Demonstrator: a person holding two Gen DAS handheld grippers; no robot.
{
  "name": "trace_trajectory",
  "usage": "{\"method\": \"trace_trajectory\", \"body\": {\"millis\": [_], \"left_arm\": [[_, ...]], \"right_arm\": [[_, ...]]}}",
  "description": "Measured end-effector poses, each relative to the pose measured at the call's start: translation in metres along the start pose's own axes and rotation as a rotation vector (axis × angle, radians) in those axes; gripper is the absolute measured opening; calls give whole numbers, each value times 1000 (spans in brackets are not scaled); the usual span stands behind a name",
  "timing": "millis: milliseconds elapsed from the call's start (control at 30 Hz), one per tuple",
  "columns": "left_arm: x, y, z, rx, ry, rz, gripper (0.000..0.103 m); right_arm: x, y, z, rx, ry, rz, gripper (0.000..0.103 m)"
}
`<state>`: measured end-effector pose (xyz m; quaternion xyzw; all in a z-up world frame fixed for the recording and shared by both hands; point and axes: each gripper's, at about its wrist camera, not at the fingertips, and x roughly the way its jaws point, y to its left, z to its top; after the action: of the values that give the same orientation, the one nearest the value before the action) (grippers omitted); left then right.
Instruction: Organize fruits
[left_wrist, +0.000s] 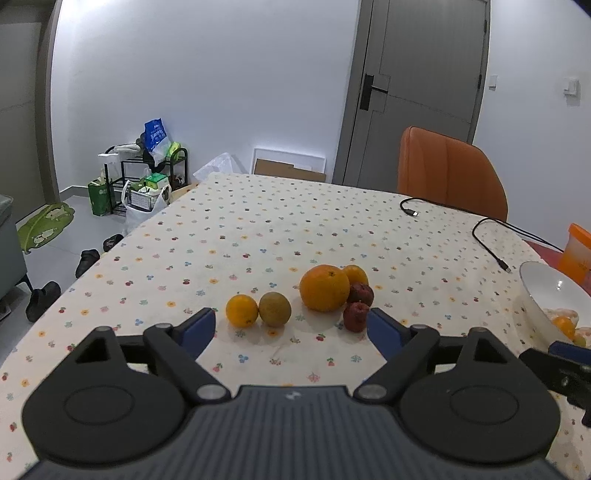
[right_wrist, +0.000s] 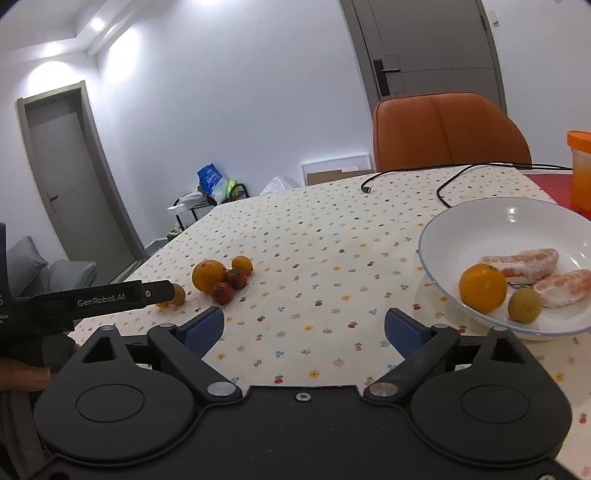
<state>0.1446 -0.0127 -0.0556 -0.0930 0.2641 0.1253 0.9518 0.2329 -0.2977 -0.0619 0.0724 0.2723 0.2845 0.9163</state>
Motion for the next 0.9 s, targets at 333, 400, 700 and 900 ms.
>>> {"method": "trace_trajectory", "body": {"millis": [333, 400, 700, 900], "left_arm": [[19, 23, 7, -50, 20, 25, 63], [21, 29, 9, -61, 21, 29, 59], [26, 44, 17, -83, 26, 5, 42], [28, 51, 14, -85, 40, -8, 36]], "right_arm": [[23, 8, 10, -10, 31, 8, 84], [29, 10, 12, -12, 38, 9, 83], [54, 27, 19, -26, 65, 32, 80], [67, 38, 23, -36, 76, 48, 79]]}}
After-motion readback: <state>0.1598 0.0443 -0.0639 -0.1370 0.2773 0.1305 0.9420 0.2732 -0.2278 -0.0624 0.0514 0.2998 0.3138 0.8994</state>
